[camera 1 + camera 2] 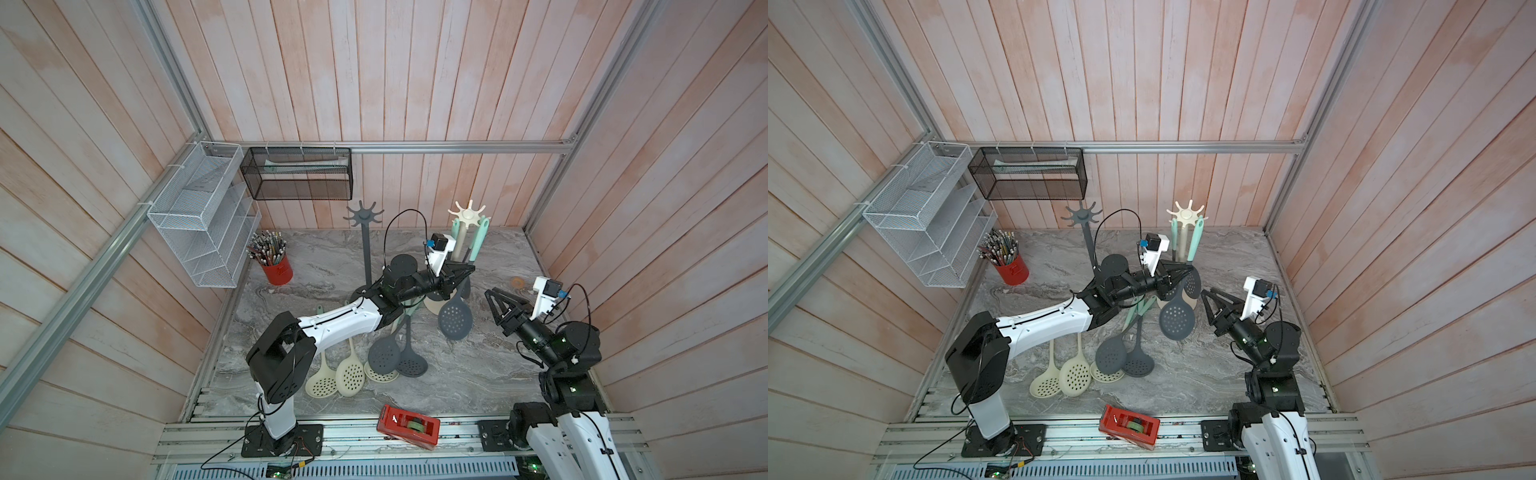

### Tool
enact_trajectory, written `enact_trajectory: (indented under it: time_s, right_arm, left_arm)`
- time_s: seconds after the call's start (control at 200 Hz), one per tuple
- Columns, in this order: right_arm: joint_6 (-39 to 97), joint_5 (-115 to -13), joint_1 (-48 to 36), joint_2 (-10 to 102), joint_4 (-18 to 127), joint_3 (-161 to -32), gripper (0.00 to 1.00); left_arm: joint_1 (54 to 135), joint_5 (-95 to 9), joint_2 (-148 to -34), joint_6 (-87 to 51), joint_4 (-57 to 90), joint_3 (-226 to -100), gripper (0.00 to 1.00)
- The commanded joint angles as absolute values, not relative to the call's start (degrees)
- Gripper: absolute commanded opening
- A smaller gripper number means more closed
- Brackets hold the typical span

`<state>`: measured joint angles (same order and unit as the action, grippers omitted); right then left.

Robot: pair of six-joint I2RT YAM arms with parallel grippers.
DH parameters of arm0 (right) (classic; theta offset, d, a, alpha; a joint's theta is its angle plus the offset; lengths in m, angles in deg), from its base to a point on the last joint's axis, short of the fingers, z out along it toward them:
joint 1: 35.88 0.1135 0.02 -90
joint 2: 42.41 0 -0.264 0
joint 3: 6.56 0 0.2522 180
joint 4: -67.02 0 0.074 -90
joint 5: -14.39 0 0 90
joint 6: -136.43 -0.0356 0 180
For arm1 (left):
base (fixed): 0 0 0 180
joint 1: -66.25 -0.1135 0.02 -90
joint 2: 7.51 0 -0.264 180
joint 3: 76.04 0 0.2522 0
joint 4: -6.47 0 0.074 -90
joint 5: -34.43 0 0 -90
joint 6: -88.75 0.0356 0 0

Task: Hang the skimmer on the kitchen utensil rack
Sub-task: Pick up the skimmer from the center of the board.

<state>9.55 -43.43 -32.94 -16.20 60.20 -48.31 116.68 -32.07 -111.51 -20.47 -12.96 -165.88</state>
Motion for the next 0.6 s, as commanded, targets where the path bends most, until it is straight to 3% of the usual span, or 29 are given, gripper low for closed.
enact_trajectory:
  time_s: [0.0,0.17,0.595]
  right_arm:
    - [8.99,-43.95,-33.08,-15.58,61.86,-52.32,0.47]
    - [10.8,-46.26,-33.16,-13.75,58.47,-57.47,0.52]
    - [10.36,-50.61,-33.17,-7.82,56.81,-59.61,0.52]
  left_arm:
    - [117.98,-34.36,-109.54,-15.94,-10.62,-166.0,0.0]
    - [120.47,-38.76,-108.69,-9.35,-7.21,-166.17,0.0]
    - [124.59,-43.22,-107.1,-4.55,-5.54,-165.56,0.0]
